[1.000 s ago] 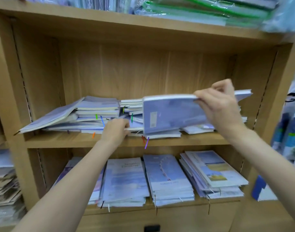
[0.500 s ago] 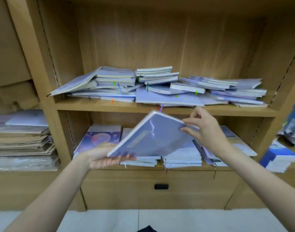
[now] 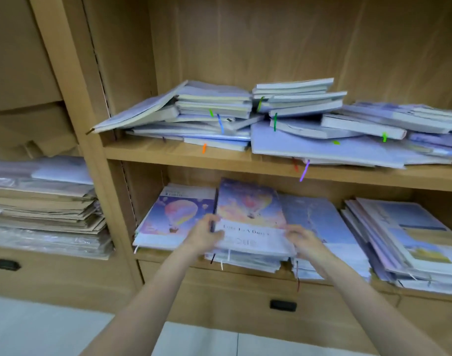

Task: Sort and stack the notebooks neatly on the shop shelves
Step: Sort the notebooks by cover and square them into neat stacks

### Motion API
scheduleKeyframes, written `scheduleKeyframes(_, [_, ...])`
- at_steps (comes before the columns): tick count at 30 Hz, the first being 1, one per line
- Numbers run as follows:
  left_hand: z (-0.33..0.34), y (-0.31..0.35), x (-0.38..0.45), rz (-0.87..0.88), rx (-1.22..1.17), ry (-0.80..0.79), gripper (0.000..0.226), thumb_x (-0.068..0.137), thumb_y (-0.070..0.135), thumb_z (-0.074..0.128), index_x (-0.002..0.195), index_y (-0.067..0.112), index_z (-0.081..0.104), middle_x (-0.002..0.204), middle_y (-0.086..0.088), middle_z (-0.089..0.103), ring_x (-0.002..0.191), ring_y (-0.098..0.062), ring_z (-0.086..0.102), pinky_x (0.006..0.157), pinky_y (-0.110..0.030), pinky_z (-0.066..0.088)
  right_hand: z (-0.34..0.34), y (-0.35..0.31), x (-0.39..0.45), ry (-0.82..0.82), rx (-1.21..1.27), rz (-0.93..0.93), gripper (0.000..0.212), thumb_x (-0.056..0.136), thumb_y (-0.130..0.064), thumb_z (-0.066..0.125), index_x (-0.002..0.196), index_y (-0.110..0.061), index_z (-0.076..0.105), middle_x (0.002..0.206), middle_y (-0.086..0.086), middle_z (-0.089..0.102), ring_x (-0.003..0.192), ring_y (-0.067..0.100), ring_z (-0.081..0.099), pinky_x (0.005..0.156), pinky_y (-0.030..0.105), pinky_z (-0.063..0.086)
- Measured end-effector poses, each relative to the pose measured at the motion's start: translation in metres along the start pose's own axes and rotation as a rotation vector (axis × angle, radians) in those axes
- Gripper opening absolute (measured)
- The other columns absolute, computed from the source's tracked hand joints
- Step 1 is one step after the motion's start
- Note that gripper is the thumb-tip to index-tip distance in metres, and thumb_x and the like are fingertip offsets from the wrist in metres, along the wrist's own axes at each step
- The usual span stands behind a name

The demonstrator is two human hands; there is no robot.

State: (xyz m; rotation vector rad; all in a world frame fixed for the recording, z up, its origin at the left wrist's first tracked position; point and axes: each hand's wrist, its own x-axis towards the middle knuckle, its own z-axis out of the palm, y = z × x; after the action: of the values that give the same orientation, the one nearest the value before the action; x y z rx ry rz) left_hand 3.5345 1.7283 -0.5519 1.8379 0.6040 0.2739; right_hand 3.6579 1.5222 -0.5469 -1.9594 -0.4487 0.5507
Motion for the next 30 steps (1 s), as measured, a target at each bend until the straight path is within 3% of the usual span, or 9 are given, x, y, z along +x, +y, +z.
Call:
scheduleKeyframes(3, [0.012, -0.024, 0.011, -0.036, 0.307, -0.100, 0.022, 0.092, 0.006, 0.051, 0.110, 0.003, 0.063, 0.124, -0.011, 0.057, 0.115, -0.025, 0.055, 0.090, -0.028, 0.046, 0.012, 0.028, 0.016, -0.188, -0.502, 0.012, 0.027, 0.094, -0.016, 0.053, 0.121, -0.012, 0.056, 0.135, 0.006, 0.046, 0.129, 0.024, 0.041, 0.099, 0.028, 0.037])
scheduleKeyframes(5, [0.006, -0.022, 0.008, 0.061, 0.412, -0.082, 0.025, 0.091, 0.005, 0.047, 0.111, 0.008, 0.063, 0.121, -0.009, 0.059, 0.109, -0.022, 0.057, 0.089, -0.027, 0.046, 0.010, 0.021, 0.012, -0.161, -0.567, -0.032, 0.035, 0.096, -0.017, 0.050, 0.130, -0.012, 0.049, 0.141, 0.004, 0.043, 0.129, 0.020, 0.041, 0.093, 0.020, 0.034])
scheduleKeyframes(8, [-0.024, 0.001, -0.007, 0.440, 0.607, 0.221, 0.032, 0.089, 0.001, 0.044, 0.115, 0.006, 0.060, 0.115, -0.011, 0.062, 0.103, -0.026, 0.060, 0.087, -0.029, 0.044, -0.001, -0.009, 0.001, -0.009, -0.540, -0.197, 0.033, 0.095, -0.017, 0.052, 0.127, -0.012, 0.054, 0.136, 0.004, 0.050, 0.124, 0.018, 0.046, 0.092, 0.021, 0.035])
scheduleKeyframes(13, [-0.091, 0.062, -0.039, 1.018, 0.776, 0.734, 0.036, 0.078, 0.005, 0.042, 0.110, 0.002, 0.058, 0.113, -0.013, 0.059, 0.103, -0.024, 0.047, 0.091, -0.030, 0.034, -0.005, -0.089, -0.039, -0.010, -0.329, -0.632, 0.022, 0.091, -0.008, 0.057, 0.101, -0.026, 0.063, 0.103, -0.008, 0.067, 0.095, 0.003, 0.062, 0.080, 0.011, 0.044])
scheduleKeyframes(16, [-0.131, 0.089, -0.035, 0.968, 0.889, 0.927, 0.041, 0.075, 0.004, 0.054, 0.115, 0.008, 0.052, 0.118, -0.011, 0.057, 0.108, -0.025, 0.045, 0.091, -0.033, 0.033, 0.006, -0.147, -0.054, -0.024, -0.239, -0.821, 0.022, 0.089, -0.004, 0.057, 0.096, -0.023, 0.065, 0.097, -0.006, 0.069, 0.087, 0.006, 0.064, 0.081, 0.019, 0.049])
scheduleKeyframes(19, [-0.157, 0.105, -0.020, 0.732, 1.032, 0.894, 0.051, 0.077, 0.013, 0.062, 0.126, 0.009, 0.047, 0.129, -0.010, 0.052, 0.118, -0.028, 0.043, 0.095, -0.038, 0.033, 0.022, -0.202, -0.046, 0.070, -0.358, -0.955, 0.020, 0.089, -0.006, 0.056, 0.104, -0.013, 0.066, 0.096, -0.008, 0.064, 0.086, 0.006, 0.059, 0.075, 0.014, 0.045])
scheduleKeyframes(23, [-0.168, 0.129, -0.013, 0.503, 0.993, 0.855, 0.034, 0.088, 0.006, 0.050, 0.121, 0.012, 0.057, 0.102, -0.020, 0.064, 0.093, -0.038, 0.057, 0.074, -0.042, 0.044, 0.047, -0.246, -0.026, 0.053, -0.332, -0.830, 0.025, 0.092, -0.016, 0.054, 0.116, -0.011, 0.058, 0.109, 0.000, 0.059, 0.092, 0.016, 0.060, 0.088, 0.022, 0.047])
scheduleKeyframes(27, [-0.156, 0.114, -0.036, 0.882, 0.973, 0.889, 0.032, 0.075, 0.005, 0.052, 0.101, 0.014, 0.068, 0.068, -0.014, 0.065, 0.060, -0.033, 0.060, 0.047, -0.033, 0.047, 0.057, -0.245, -0.038, -0.323, 0.323, -0.425, 0.028, 0.095, -0.034, 0.050, 0.110, -0.010, 0.051, 0.108, 0.012, 0.063, 0.086, 0.024, 0.067, 0.081, 0.036, 0.057])
scheduleKeyframes(30, [-0.141, 0.064, -0.056, 1.046, 1.016, 0.714, 0.039, 0.078, 0.019, 0.047, 0.116, 0.019, 0.055, 0.098, -0.007, 0.072, 0.078, -0.025, 0.062, 0.054, -0.031, 0.055, 0.066, -0.231, -0.046, -0.473, 0.364, -0.356, 0.018, 0.094, -0.024, 0.054, 0.106, -0.011, 0.055, 0.084, 0.005, 0.070, 0.068, 0.016, 0.068, 0.064, 0.027, 0.057])
